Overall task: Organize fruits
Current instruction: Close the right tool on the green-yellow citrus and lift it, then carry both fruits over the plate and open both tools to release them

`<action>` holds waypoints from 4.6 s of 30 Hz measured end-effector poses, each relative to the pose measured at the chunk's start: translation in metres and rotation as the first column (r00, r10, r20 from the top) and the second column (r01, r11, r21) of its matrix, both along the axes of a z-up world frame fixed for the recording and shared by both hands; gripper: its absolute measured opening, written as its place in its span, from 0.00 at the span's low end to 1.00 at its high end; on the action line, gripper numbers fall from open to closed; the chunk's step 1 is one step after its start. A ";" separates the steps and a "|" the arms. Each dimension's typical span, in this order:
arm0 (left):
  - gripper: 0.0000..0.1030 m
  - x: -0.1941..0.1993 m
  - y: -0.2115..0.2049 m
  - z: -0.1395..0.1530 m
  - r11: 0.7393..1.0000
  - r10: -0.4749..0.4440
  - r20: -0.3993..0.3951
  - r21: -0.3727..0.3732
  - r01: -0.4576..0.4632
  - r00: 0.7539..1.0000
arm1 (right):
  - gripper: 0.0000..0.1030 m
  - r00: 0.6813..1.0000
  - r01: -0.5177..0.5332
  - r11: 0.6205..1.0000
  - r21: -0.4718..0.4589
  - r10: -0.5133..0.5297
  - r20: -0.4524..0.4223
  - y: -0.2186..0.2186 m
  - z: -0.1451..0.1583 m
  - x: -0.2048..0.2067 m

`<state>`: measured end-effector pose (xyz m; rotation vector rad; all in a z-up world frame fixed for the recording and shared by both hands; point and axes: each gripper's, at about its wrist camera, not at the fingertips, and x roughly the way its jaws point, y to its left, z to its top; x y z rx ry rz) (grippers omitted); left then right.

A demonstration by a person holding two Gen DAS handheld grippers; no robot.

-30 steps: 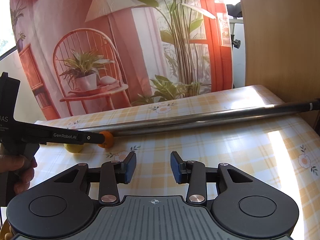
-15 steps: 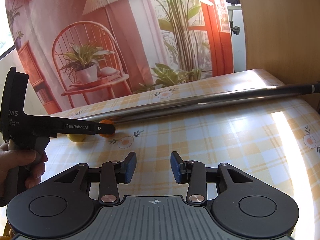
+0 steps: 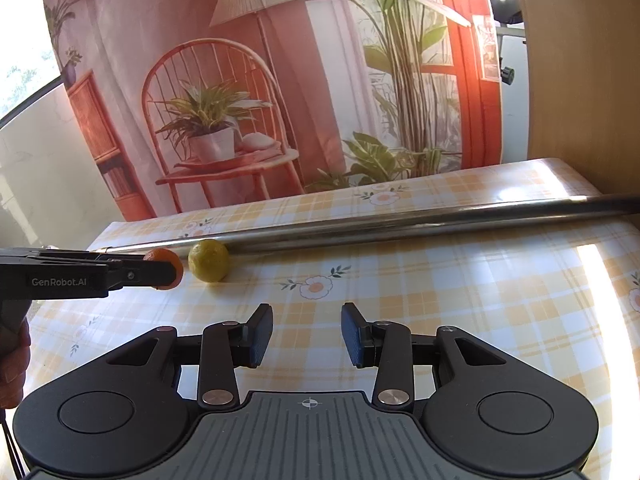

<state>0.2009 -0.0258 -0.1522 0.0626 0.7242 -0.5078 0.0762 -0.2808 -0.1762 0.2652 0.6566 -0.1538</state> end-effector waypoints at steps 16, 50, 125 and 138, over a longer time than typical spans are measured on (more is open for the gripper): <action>0.33 -0.050 0.088 0.021 0.990 0.139 0.034 -0.013 -0.139 0.990 | 0.35 0.994 -0.105 0.994 -0.015 0.105 0.000 0.064 0.027 0.037; 0.33 -0.053 0.126 -0.003 0.960 0.255 -0.021 -0.109 -0.256 0.967 | 0.47 0.980 -0.068 0.995 -0.074 0.053 -0.193 0.089 -0.047 0.188; 0.33 -0.151 0.027 -0.016 0.999 0.039 -0.096 -0.025 -0.042 0.995 | 0.41 0.996 -0.082 0.982 0.172 0.078 0.031 0.080 0.007 -0.103; 0.33 -0.154 0.020 -0.031 0.998 0.047 -0.096 0.046 -0.043 0.994 | 0.41 0.995 -0.096 0.982 0.165 0.092 0.030 0.084 0.002 -0.102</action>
